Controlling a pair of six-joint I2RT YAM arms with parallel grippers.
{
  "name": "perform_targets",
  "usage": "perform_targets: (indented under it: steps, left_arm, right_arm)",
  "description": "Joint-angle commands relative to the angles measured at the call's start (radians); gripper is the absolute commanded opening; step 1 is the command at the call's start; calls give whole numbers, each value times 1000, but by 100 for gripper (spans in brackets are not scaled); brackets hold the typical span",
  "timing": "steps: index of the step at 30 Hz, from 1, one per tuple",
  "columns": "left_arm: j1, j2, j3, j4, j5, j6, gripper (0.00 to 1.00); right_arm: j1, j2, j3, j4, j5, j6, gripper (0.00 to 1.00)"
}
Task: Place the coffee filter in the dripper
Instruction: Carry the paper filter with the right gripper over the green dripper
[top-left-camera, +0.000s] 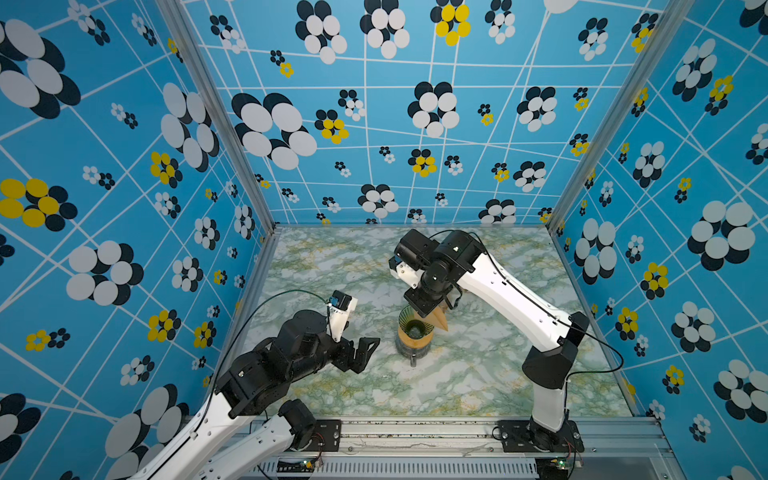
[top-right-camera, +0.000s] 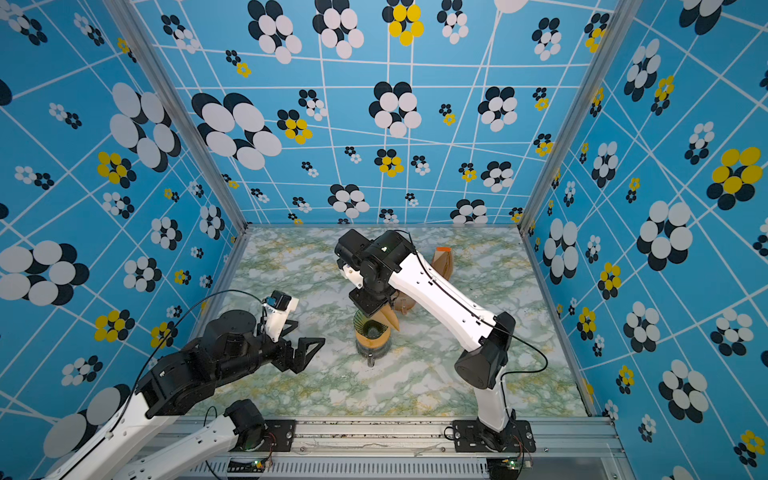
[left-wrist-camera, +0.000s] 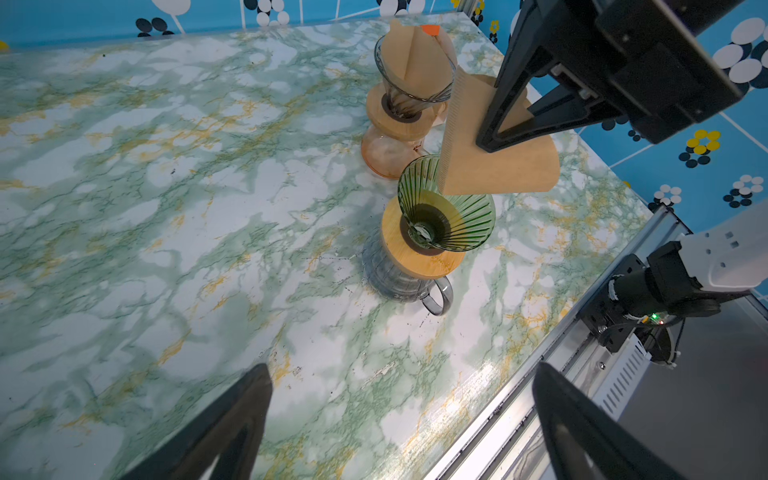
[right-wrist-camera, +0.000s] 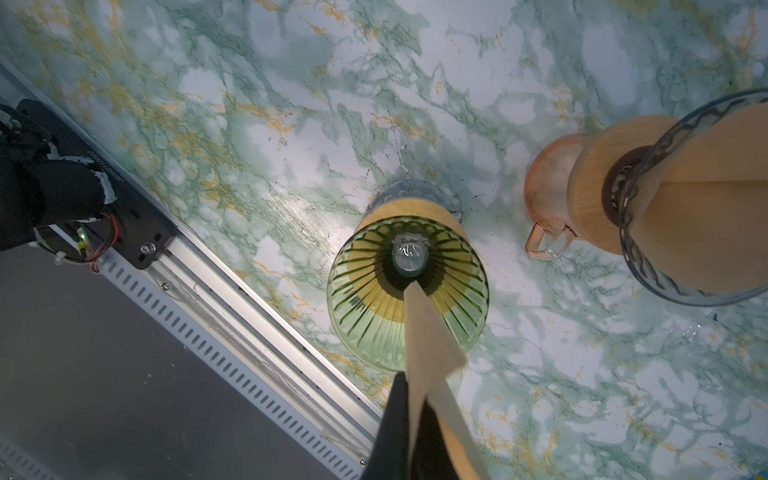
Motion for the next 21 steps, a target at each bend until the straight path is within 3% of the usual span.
perform_targets:
  steps: [1,7,12,21]
  left_arm:
    - [-2,15,-9,15,-14,-48,99]
    - [-4,-3,-8,5,-40,-23,99]
    - [-8,-36,-41,66,20,6,99]
    - [-11,-2,-7,19,-41,-34,99]
  right_arm:
    - [4,30,36,-43,-4,-2,2]
    - [6,47,27,-42,10,1,2]
    - [6,45,7,-24,7,6,9]
    - [6,36,-10,-5,3,9,19]
